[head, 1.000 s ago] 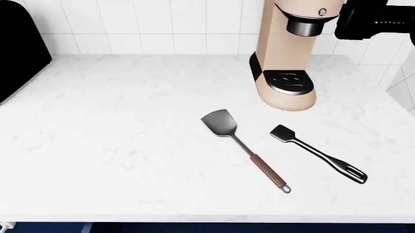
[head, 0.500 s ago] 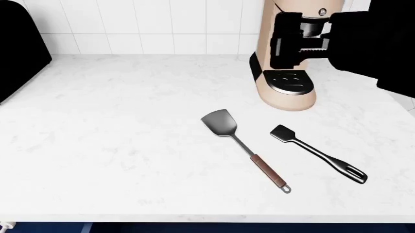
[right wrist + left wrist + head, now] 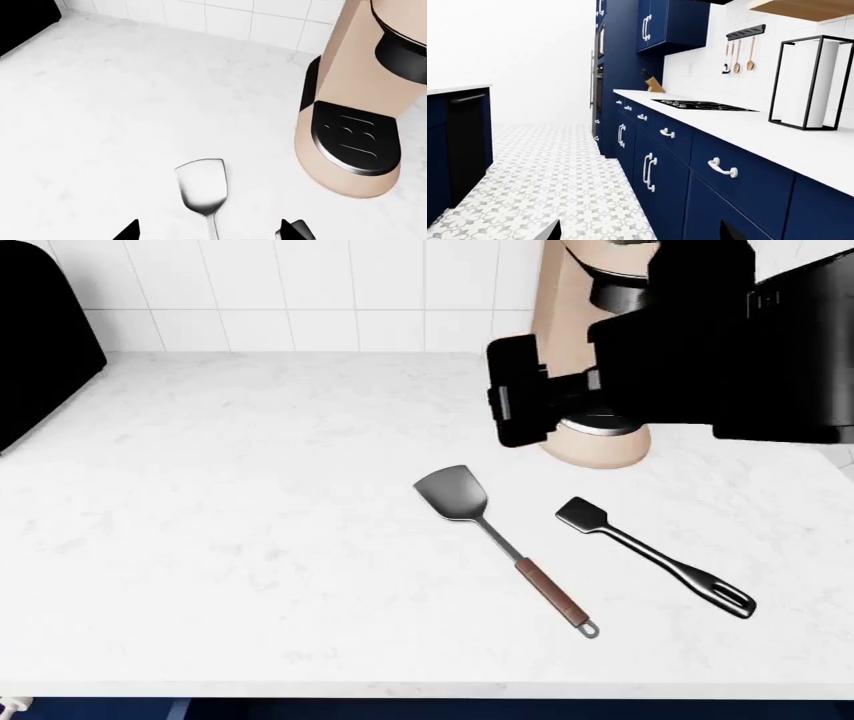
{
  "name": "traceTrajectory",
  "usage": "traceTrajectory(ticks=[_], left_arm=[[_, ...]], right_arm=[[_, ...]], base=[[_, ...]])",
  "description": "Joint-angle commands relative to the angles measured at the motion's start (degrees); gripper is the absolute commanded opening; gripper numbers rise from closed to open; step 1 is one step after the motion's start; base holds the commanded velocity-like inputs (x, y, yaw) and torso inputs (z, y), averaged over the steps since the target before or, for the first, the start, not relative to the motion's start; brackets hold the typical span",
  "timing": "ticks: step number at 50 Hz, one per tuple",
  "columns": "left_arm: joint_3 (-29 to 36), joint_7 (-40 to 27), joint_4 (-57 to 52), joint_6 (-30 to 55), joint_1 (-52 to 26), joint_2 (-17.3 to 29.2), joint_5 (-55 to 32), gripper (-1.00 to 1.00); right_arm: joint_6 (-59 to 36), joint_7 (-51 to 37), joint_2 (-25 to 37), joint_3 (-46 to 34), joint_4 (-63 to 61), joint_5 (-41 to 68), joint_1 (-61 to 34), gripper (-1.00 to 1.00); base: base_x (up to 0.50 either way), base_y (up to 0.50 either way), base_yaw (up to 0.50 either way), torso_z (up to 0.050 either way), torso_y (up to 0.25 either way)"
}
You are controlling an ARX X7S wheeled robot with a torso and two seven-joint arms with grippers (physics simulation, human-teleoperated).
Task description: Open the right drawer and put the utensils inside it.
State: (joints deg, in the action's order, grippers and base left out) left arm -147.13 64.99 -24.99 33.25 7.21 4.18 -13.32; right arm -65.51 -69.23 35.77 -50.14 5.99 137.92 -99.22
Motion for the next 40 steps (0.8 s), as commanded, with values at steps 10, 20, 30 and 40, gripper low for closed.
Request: traceTrajectory(ticks=[10, 20, 30, 40], left_arm=[[0.1, 1.4, 3.1, -4.7, -0.4, 0.2, 3.2, 1.0], [0.4, 2.0, 2.8, -6.1, -1.4, 0.0, 4.4, 1.0], [0.2, 2.8, 2.5, -6.0, -1.9, 0.0, 4.9, 1.0], [0.0, 3.4, 3.4, -7.0, -2.1, 0.3, 5.7, 1.0]], right_arm=[[0.3, 10.7, -4.0, -1.5, 6.8, -13.7, 10.2, 1.0], [-0.2, 14.4, -5.6, -3.5, 8.3, -18.9, 13.1, 1.0], [-0.6, 15.5, -5.0, -5.3, 7.2, -21.4, 16.6, 1.0], [-0.7, 17.9, -6.6, -7.6, 8.6, -25.5, 18.9, 1.0]], base=[[0.0, 0.0, 0.0, 0.0, 0.0], [0.0, 0.0, 0.0, 0.0, 0.0], [0.0, 0.0, 0.0, 0.0, 0.0], [0.0, 0.0, 0.0, 0.0, 0.0]])
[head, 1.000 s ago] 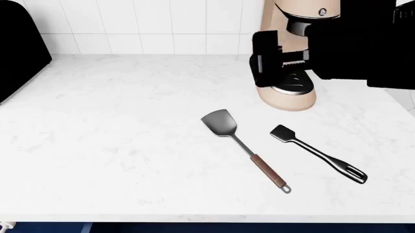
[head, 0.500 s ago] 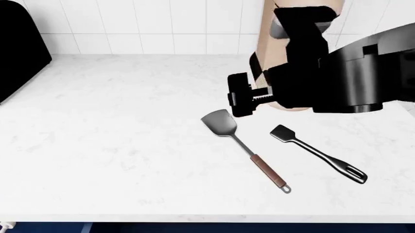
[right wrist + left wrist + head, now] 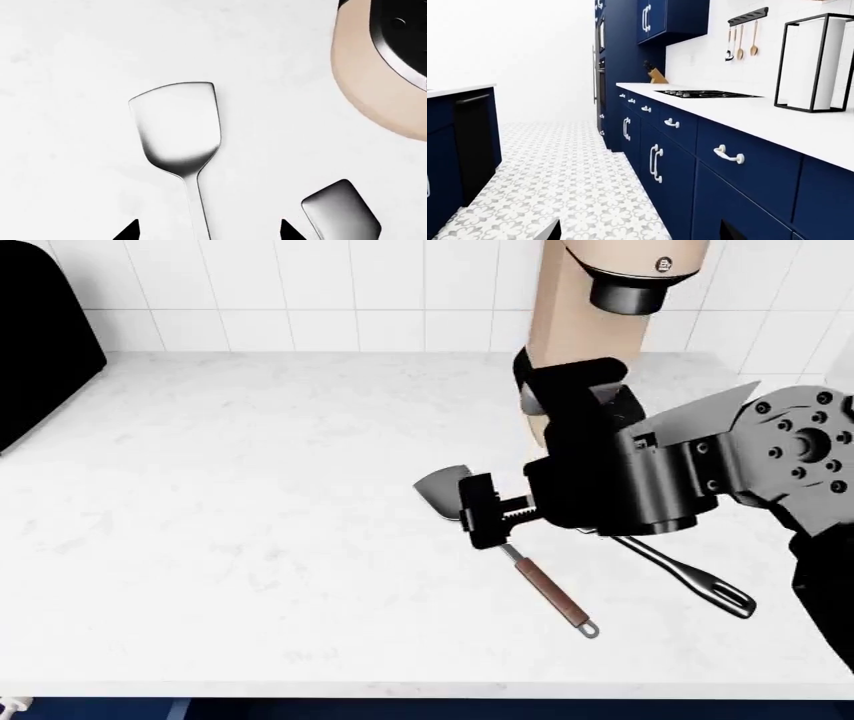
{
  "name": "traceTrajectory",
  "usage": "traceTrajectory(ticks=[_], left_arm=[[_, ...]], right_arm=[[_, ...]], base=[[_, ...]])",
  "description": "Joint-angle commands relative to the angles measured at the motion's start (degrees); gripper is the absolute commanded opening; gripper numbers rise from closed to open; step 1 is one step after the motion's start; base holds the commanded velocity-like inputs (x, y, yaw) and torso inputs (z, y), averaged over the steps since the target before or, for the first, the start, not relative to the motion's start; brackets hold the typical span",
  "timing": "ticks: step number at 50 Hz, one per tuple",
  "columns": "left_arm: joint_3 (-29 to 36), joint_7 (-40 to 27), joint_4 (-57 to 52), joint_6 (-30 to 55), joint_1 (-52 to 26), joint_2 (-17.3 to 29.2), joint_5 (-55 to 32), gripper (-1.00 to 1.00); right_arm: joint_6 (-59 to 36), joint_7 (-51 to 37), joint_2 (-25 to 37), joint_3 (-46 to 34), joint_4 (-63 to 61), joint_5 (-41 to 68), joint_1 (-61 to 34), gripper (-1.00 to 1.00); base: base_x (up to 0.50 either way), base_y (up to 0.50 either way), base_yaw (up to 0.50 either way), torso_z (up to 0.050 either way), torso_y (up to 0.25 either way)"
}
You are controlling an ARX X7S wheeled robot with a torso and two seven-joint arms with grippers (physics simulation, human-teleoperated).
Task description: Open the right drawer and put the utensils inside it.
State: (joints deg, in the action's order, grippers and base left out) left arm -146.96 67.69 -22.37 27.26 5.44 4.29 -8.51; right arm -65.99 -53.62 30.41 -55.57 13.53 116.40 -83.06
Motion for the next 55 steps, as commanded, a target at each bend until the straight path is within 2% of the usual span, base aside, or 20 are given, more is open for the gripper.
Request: traceTrajectory(ticks=[1, 38, 39, 55], left_arm=[[-0.1, 0.7, 0.9, -1.3, -0.5, 0.1, 1.1, 1.0], [0.2, 2.9, 4.4, -8.9, -3.0, 0.0, 5.3, 1.0], [0.2, 3.0, 4.5, -8.9, -3.0, 0.0, 5.4, 1.0], [-0.1, 4.0, 4.2, -9.1, -3.9, 0.2, 6.1, 1.0]], right_arm=[[-0.5, 2.4, -1.4, -2.6, 1.3, -4.4, 2.8, 1.0], [2.6, 16.7, -3.7, -9.9, 7.4, -19.7, 11.9, 1.0], [2.5, 17.1, -3.6, -10.1, 7.2, -20.1, 11.7, -1.0], [2.4, 16.7, -2.6, -9.9, 5.0, -19.3, 11.9, -1.0]], base=[[0.0, 0.0, 0.0, 0.0, 0.0], [0.0, 0.0, 0.0, -0.001, 0.0], [0.01, 0.0, 0.01, 0.0, 0.0], [0.0, 0.0, 0.0, -0.003, 0.0]])
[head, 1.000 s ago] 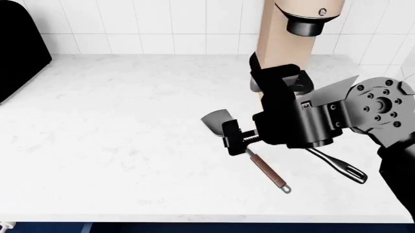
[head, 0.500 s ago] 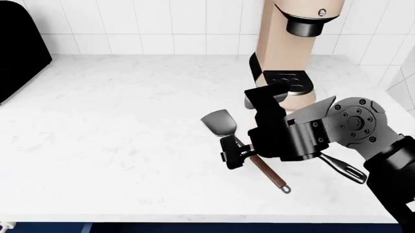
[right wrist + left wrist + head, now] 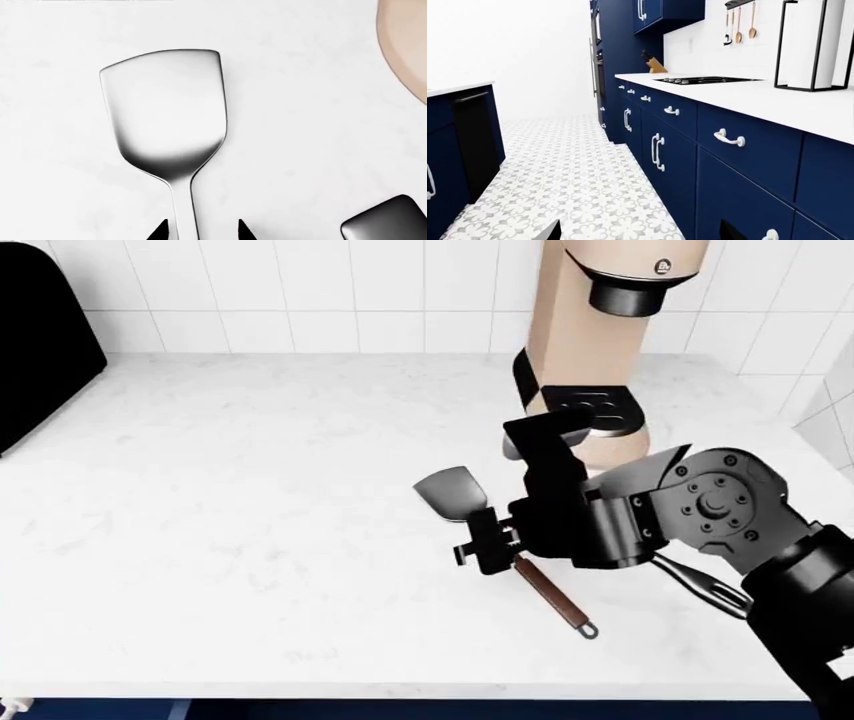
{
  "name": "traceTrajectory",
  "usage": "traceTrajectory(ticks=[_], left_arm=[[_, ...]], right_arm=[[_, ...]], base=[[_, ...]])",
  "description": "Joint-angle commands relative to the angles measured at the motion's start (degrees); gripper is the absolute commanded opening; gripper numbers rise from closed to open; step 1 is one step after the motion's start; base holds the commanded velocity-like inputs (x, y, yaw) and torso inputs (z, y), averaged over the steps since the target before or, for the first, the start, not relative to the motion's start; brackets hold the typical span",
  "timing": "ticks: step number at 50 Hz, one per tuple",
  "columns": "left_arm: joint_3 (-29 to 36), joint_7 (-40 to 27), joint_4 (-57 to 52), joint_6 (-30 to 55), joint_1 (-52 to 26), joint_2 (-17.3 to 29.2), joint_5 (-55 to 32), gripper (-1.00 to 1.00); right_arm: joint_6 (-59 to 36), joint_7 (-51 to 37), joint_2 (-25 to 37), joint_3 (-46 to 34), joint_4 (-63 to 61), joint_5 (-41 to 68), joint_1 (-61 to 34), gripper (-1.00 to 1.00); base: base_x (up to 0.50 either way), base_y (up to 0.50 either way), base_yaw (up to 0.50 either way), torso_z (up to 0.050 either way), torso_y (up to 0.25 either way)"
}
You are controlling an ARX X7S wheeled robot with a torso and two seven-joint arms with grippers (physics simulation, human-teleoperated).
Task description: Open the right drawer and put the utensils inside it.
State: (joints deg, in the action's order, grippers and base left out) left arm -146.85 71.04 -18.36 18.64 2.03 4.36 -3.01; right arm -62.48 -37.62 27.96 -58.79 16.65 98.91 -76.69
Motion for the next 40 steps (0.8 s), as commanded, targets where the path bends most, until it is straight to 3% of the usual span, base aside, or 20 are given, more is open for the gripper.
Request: traceTrajectory(ticks=[1, 10, 30, 33, 34, 36, 40], left_arm=[[-0.2, 0.7, 0.3, -0.5, -0.5, 0.2, 0.7, 1.0], [-0.3, 1.2, -0.1, -0.5, -1.0, 0.3, 1.2, 1.0], [-0.7, 2.0, -0.2, -0.6, -1.7, 0.6, 2.0, 1.0], [-0.7, 2.1, 0.1, -0.6, -1.6, 0.7, 2.1, 1.0], [-0.7, 2.4, -0.2, -0.3, -1.8, 0.6, 2.0, 1.0], [-0.8, 2.5, -0.4, 0.0, -1.8, 0.6, 1.9, 1.0], [-0.9, 2.7, -0.6, 0.3, -1.9, 0.7, 1.9, 1.0]], right_arm=[[-1.1, 0.9, -0.1, -6.7, 1.6, -1.8, 5.5, -1.0], [-0.9, 7.5, 2.4, -7.1, -8.8, -4.9, 5.7, -1.0], [-0.4, 5.9, 4.2, -6.2, -12.4, -4.0, 5.2, -1.0], [0.4, 3.6, 6.5, -4.9, -16.7, -2.9, 5.3, -1.0], [0.3, -4.7, 15.1, -1.7, -25.3, 5.7, 3.8, -1.0], [0.3, -6.6, 16.4, -1.4, -39.8, 9.9, 3.2, -1.0], [0.7, -8.3, 17.7, -0.6, -43.3, 12.5, 2.2, -1.0]], base=[[0.0, 0.0, 0.0, 0.0, 0.0], [0.0, 0.0, 0.0, -0.002, 0.0], [0.0, 0.0, 0.0, -0.002, 0.0], [0.0, 0.0, 0.0, -0.003, 0.0], [0.0, 0.0, 0.0, 0.0, 0.0], [0.0, 0.0, 0.0, 0.0, 0.0], [0.0, 0.0, 0.0, 0.0, 0.0]])
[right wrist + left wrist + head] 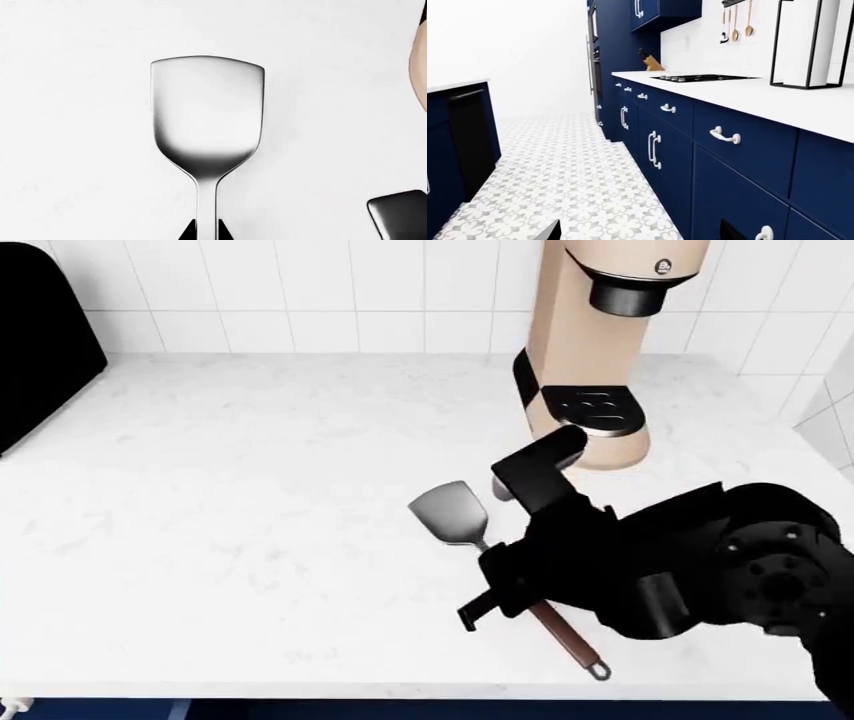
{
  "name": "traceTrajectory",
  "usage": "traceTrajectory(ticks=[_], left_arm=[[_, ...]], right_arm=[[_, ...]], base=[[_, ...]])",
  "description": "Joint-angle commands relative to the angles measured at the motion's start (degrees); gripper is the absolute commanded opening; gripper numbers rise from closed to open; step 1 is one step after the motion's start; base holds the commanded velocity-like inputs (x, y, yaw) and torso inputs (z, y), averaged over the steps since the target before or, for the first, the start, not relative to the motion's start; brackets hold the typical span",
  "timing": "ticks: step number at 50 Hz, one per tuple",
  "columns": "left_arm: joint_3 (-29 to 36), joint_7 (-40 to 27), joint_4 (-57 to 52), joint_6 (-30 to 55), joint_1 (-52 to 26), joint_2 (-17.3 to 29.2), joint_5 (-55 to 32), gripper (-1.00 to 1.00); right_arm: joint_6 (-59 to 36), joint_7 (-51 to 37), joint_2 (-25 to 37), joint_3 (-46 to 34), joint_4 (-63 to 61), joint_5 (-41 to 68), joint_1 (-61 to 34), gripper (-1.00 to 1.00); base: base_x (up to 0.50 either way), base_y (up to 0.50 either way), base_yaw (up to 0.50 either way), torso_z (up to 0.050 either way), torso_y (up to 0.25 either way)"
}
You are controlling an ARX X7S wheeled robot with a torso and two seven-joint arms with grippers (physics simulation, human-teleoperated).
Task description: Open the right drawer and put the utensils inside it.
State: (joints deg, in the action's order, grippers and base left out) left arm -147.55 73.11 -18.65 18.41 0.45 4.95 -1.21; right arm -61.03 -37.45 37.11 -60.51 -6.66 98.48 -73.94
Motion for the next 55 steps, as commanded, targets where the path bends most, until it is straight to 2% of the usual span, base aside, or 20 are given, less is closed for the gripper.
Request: traceTrajectory(ticks=[1, 7, 14, 17, 21, 26, 34, 43, 46, 49, 51, 55], left_arm=[[-0.2, 0.7, -0.3, 0.6, -0.3, 0.1, 0.1, 1.0], [-0.2, 0.9, -0.5, 0.5, -0.7, 0.0, 0.4, 1.0], [-0.4, 1.2, -0.8, 1.2, -0.8, 0.2, 0.5, 1.0], [-0.4, 1.3, -1.0, 1.4, -0.9, 0.2, 0.6, 1.0], [-0.3, 1.5, -1.8, 2.1, -1.2, 0.2, 0.7, 1.0], [-0.4, 1.7, -2.2, 2.5, -1.4, 0.2, 0.8, 1.0], [-0.4, 1.9, -1.6, 1.8, -1.6, 0.3, 1.2, 1.0], [-0.5, 2.1, -0.7, 0.7, -1.7, 0.4, 1.6, 1.0], [-0.5, 2.3, -0.8, 0.6, -1.9, 0.3, 1.7, 1.0], [-0.5, 2.3, -0.6, 0.4, -1.9, 0.4, 1.9, 1.0], [-0.6, 2.3, -0.5, 0.2, -1.9, 0.4, 1.9, 1.0], [-0.7, 2.3, 0.1, -0.3, -1.8, 0.5, 2.1, 1.0]], right_arm=[[-0.8, -8.5, 8.8, 1.3, -20.5, 13.5, -0.9, -1.0], [-1.6, -6.5, 11.2, 4.1, -27.5, 9.3, -2.3, -1.0], [-2.4, -5.3, 13.3, 5.8, -30.7, 11.1, -4.6, -1.0], [-3.0, -2.2, 13.8, 7.8, -34.5, 4.7, -4.6, -1.0], [-4.0, -0.4, 14.1, 8.7, -37.5, 4.1, -6.1, -1.0], [-6.5, 2.8, 13.2, 9.7, -41.2, -2.3, -8.2, -1.0], [-6.5, 17.0, 12.2, 10.8, -46.5, -19.3, -9.8, -1.0], [-4.6, 29.9, 11.8, 8.9, -52.7, -27.2, -12.7, -1.0], [-5.2, 30.5, 11.2, 7.6, -53.1, -25.1, -14.6, -1.0], [-7.7, 28.8, 9.6, 6.0, -52.1, -10.2, -20.4, -1.0], [-7.3, 27.2, 9.2, 5.7, -51.1, -7.0, -21.4, -1.0], [-8.4, 29.9, 9.1, 5.5, -52.3, -4.4, -23.7, -1.0]], base=[[0.0, 0.0, 0.0, 0.0, 0.0], [0.0, 0.0, 0.0, 0.0, 0.0], [0.0, 0.0, 0.0, 0.0, 0.0], [0.0, 0.0, 0.0, 0.0, 0.0], [0.0, 0.0, 0.0, 0.0, 0.0], [0.0, 0.0, 0.0, 0.0, 0.0], [0.0, 0.0, 0.0, 0.0, 0.0], [0.0, 0.0, 0.0, 0.0, 0.0], [0.0, 0.0, 0.0, 0.0, 0.0], [0.0, 0.0, 0.0, 0.0, 0.0], [0.0, 0.0, 0.0, 0.0, 0.0], [0.0, 0.0, 0.0, 0.0, 0.0]])
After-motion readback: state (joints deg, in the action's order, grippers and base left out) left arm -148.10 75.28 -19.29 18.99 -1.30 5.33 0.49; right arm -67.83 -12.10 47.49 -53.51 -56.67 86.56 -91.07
